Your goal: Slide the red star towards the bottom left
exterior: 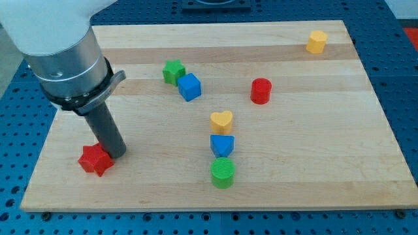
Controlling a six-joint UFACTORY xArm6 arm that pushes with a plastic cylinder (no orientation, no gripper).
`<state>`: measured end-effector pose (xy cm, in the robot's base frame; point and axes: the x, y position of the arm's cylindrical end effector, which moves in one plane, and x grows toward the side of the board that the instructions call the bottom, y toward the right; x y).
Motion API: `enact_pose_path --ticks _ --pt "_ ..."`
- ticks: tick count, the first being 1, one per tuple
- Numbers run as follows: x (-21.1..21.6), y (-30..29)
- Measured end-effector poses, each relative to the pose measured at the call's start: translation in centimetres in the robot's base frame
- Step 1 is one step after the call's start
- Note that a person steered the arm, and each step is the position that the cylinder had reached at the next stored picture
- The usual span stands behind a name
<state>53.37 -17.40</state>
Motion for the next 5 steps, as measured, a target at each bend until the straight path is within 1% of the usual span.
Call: enact_pose_path --ticks 2,3,4,5 --pt "1.0 -2.0" --pt "0.5 -1.6" --pt "-5.3 1.7" --pt "-12.8 2.1"
